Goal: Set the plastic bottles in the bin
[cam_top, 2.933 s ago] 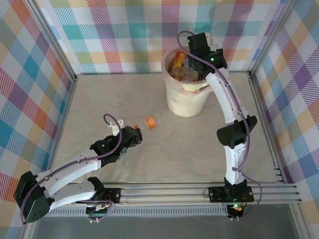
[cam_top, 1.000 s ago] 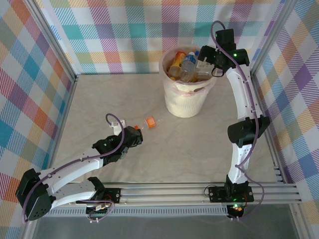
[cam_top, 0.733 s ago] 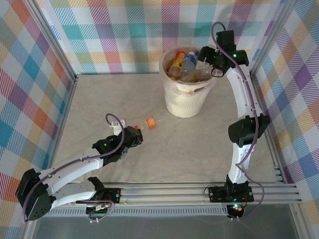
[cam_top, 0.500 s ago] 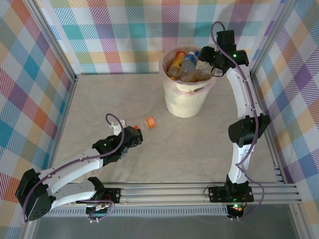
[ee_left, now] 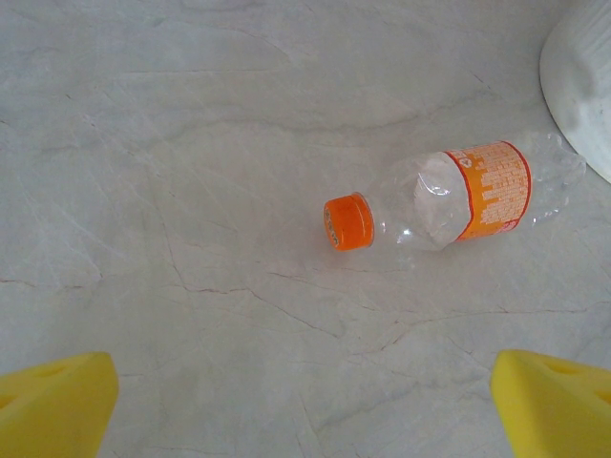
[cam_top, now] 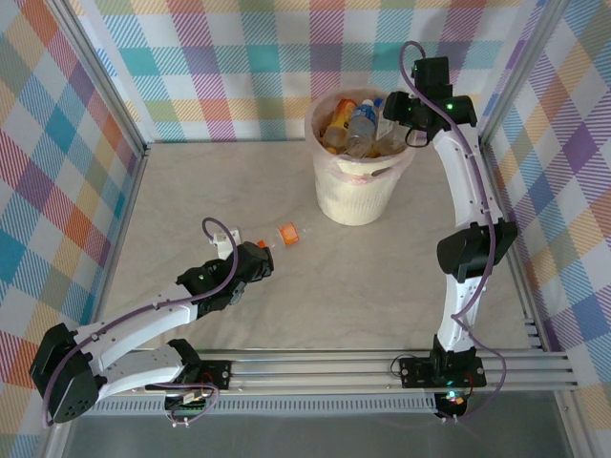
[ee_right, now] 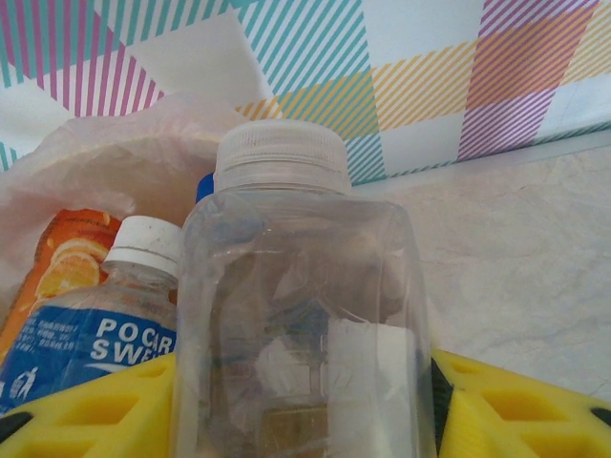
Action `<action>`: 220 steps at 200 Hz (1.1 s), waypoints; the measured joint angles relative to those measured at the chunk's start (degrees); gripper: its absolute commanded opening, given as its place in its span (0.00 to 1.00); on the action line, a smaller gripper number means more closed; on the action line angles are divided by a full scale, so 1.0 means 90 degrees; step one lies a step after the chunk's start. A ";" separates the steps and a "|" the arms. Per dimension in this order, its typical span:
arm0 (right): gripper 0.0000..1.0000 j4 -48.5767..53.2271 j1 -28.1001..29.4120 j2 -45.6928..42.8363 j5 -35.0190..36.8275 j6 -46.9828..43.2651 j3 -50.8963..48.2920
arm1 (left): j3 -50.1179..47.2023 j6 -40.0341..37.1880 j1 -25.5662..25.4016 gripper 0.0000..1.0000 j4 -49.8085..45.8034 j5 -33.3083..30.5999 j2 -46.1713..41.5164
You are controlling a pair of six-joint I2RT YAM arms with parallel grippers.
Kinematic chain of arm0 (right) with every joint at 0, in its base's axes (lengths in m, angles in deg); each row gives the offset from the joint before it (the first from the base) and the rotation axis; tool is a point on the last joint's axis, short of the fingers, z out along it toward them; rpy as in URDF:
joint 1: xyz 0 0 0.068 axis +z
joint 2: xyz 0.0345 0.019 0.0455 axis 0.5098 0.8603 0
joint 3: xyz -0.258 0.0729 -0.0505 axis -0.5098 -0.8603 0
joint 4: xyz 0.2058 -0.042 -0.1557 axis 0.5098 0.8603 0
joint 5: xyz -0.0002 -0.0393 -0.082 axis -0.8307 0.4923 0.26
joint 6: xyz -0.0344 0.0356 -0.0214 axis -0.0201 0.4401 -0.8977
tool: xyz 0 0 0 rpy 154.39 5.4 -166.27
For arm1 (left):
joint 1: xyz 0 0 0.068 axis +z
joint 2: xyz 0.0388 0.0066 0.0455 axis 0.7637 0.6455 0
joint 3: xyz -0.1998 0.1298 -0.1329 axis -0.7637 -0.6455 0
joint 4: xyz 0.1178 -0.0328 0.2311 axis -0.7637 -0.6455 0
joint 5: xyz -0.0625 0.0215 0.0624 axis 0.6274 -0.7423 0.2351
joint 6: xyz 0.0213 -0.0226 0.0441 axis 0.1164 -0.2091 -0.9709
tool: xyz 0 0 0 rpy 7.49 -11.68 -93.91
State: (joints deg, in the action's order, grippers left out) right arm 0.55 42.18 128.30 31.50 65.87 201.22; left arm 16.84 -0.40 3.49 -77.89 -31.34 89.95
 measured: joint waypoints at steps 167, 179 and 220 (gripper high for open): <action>0.77 0.0903 0.1073 0.0789 0.3434 -0.1246 0.0974 | 0.0121 0.0000 0.0000 1.00 -0.0010 0.0000 0.0010; 0.79 0.0935 0.1056 0.0789 0.3298 -0.1229 0.0981 | 0.0129 0.0000 0.0000 1.00 -0.0015 0.0000 0.0022; 0.80 0.1018 0.0935 0.0721 0.2441 -0.1001 0.1005 | 0.0245 -0.0007 0.0000 1.00 -0.0027 0.0000 0.0097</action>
State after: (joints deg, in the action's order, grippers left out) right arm 9.71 50.60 134.80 53.47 56.87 210.27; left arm 19.05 -0.46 3.49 -78.13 -31.34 90.82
